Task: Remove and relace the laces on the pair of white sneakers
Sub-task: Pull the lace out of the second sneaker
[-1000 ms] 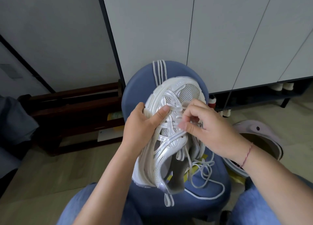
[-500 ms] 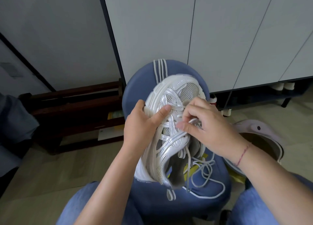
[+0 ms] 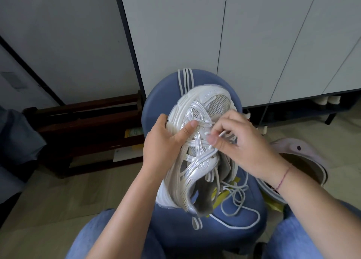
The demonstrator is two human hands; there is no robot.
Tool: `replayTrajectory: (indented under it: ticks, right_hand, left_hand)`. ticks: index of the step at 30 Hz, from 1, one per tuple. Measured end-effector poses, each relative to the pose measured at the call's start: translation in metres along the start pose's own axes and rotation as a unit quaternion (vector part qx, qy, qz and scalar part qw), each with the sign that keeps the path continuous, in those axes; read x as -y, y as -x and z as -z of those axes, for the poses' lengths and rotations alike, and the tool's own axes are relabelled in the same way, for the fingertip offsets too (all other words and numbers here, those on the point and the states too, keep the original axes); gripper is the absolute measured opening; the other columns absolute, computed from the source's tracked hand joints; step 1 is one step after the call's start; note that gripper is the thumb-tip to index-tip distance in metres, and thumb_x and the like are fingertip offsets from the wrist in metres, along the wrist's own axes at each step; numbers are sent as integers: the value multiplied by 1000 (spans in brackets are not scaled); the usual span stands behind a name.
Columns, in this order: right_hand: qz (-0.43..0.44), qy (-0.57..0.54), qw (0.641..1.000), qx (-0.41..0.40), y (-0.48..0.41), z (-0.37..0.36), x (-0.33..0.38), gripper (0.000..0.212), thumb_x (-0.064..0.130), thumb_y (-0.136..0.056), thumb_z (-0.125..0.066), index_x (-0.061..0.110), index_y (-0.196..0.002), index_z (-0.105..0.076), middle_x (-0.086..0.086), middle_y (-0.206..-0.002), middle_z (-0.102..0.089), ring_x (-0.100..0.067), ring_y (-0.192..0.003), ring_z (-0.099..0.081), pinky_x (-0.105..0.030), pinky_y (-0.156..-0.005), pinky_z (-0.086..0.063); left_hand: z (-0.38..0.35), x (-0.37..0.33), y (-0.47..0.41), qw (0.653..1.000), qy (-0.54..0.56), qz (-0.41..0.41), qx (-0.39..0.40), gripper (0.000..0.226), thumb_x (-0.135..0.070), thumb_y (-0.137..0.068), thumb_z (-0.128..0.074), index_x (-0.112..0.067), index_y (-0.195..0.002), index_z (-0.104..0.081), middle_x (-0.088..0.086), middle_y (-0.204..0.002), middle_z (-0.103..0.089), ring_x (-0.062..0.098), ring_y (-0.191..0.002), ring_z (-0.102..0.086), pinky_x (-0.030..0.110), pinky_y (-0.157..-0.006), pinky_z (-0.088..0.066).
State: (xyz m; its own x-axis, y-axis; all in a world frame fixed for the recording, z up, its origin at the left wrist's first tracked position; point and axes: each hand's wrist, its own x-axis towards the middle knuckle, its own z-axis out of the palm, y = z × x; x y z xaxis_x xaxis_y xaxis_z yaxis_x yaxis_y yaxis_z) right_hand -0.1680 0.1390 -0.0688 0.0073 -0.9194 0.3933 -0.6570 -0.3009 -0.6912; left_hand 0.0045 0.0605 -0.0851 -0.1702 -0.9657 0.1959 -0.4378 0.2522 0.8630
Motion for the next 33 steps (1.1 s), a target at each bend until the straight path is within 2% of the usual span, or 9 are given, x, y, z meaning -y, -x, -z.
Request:
replayTrajectory:
  ticks: [3, 6, 11, 16, 20, 23, 27, 30, 33]
  right_hand:
    - [13, 29, 999, -2, 0, -5, 2, 28, 47, -86, -61, 22, -75, -56, 14, -88, -48, 2, -105, -50, -17, -85, -39]
    - [-15, -40, 998, -44, 0, -1, 6, 28, 38, -88, -57, 13, -75, -54, 9, -82, -51, 8, -91, -54, -7, -74, -38]
    - [-146, -121, 959, -210, -5, 14, -11, 28, 30, -94, -55, 7, -79, -55, -6, -70, -50, -8, -63, -42, -27, -63, -37]
    - [-156, -14, 982, -107, -3, 12, -17, 12, 26, -92, -55, 15, -87, -57, -3, -90, -58, -7, -78, -52, -15, -70, -41]
    - [-12, 20, 1000, -19, -1, 4, -5, 27, 49, -88, -49, 24, -83, -57, 13, -91, -50, 6, -97, -51, -12, -86, -37]
    - [16, 67, 998, 4, 0, -1, -2, 32, 59, -85, -49, 29, -73, -54, 20, -89, -46, 15, -111, -45, -31, -98, -35]
    - [0, -8, 998, -58, -2, 4, 3, 33, 42, -88, -56, 13, -72, -56, 13, -80, -48, 4, -85, -53, -10, -79, -37]
    - [-69, -31, 982, -175, -4, 16, -2, 31, 32, -93, -55, 6, -75, -53, 1, -69, -45, -3, -59, -40, -13, -58, -34]
    - [-143, -92, 948, -271, -7, 26, -15, 36, 28, -95, -54, 0, -75, -45, -2, -62, -37, -6, -55, -31, -26, -56, -30]
  left_hand:
    - [-1, 0, 0, 1000, 9, -3, -5, 69, -73, -68, -64, -10, -82, -43, -1, -64, -45, 13, -56, -38, 36, -55, -38]
    - [1, 3, -2, 1000, 30, 9, -6, 93, -84, -65, -63, -4, -111, -54, -4, -86, -67, 14, -77, -63, 38, -72, -54]
    - [6, -4, 0, 999, 34, 20, 1, 108, -87, -63, -61, -6, -133, -48, -1, -120, -67, 24, -114, -63, 48, -95, -52]
    - [4, -5, 1, 1000, 10, 19, 2, 62, -70, -73, -65, -17, -100, -46, -7, -85, -64, 7, -75, -59, 35, -74, -53]
    - [4, -8, 3, 1000, 6, 13, -6, 71, -74, -67, -62, -10, -94, -51, 13, -78, -64, 16, -64, -54, 48, -66, -52]
    - [4, -9, 3, 1000, 18, 15, -7, 76, -75, -65, -62, -5, -92, -51, 22, -85, -65, 18, -63, -51, 52, -66, -50]
    - [5, -8, 2, 999, 36, 23, -11, 76, -76, -67, -66, -6, -93, -53, 20, -89, -67, 25, -70, -62, 52, -72, -52]
    - [7, -5, 1, 998, 55, 39, -6, 86, -83, -63, -65, -8, -106, -56, 12, -96, -71, 27, -88, -69, 52, -82, -56]
    - [6, -6, 0, 998, 58, 33, -1, 79, -79, -67, -68, -8, -99, -55, 11, -86, -69, 19, -76, -66, 51, -77, -56]
